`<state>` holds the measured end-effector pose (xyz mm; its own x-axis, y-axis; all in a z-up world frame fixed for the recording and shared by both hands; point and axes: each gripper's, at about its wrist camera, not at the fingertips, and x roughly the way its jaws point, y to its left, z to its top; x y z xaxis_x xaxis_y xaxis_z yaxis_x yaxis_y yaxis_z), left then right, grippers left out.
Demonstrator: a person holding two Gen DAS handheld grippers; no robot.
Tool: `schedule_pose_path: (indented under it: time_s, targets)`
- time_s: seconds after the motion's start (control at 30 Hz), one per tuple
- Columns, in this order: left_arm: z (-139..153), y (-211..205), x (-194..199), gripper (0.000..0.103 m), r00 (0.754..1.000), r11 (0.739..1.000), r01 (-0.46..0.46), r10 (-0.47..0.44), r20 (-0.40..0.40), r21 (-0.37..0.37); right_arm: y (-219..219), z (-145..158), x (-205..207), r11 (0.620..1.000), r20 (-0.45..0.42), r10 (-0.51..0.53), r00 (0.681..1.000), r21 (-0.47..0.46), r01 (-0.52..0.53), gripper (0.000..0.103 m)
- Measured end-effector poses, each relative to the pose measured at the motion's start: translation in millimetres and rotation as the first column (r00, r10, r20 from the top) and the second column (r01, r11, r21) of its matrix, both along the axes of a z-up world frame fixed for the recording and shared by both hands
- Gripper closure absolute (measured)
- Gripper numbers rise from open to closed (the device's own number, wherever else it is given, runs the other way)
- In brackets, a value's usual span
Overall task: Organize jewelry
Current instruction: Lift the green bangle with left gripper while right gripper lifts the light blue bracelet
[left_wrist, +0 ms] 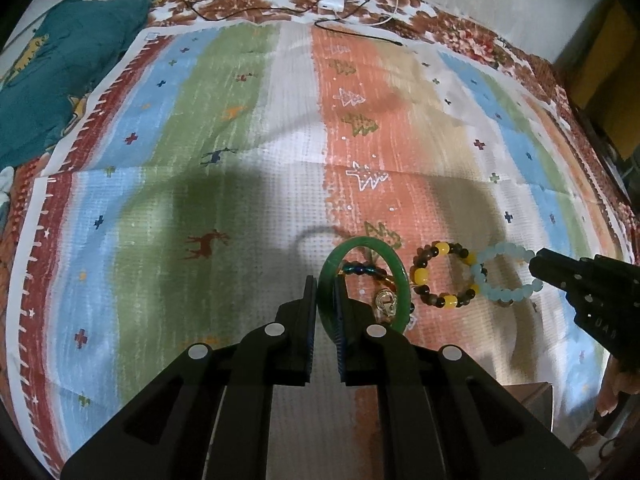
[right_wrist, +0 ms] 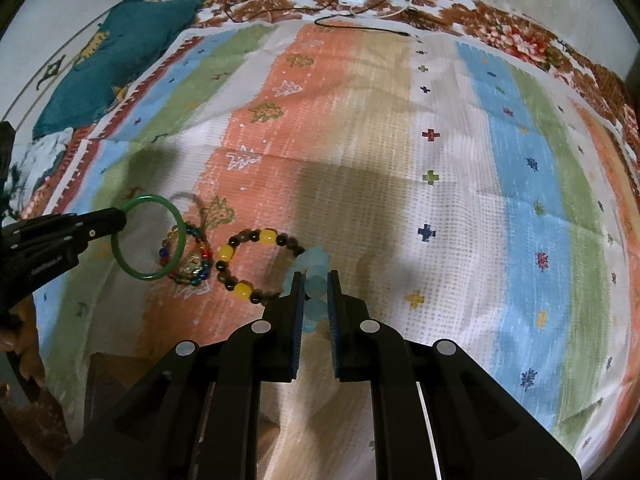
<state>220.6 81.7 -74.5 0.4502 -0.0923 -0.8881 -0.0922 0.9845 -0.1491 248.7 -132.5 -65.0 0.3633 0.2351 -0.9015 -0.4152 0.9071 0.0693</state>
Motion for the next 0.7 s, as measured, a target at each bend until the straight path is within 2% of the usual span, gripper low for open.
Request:
schedule_pose_path:
  time_s: [0.5, 0.7]
  targets:
    - [19, -5, -19, 0.095, 0.999, 1.000, -0.018, 0.018, 0.044, -0.022, 0, 19, -21, 0.997, 0.011, 0.021, 1.000, 0.071, -0.022, 0.091]
    - [27, -12, -27, 0.095, 0.998, 0.999, -0.012, 0.014, 0.063, -0.033, 2, 31, -33, 0.997, 0.046, 0.038, 0.998, 0.072, -0.041, 0.091]
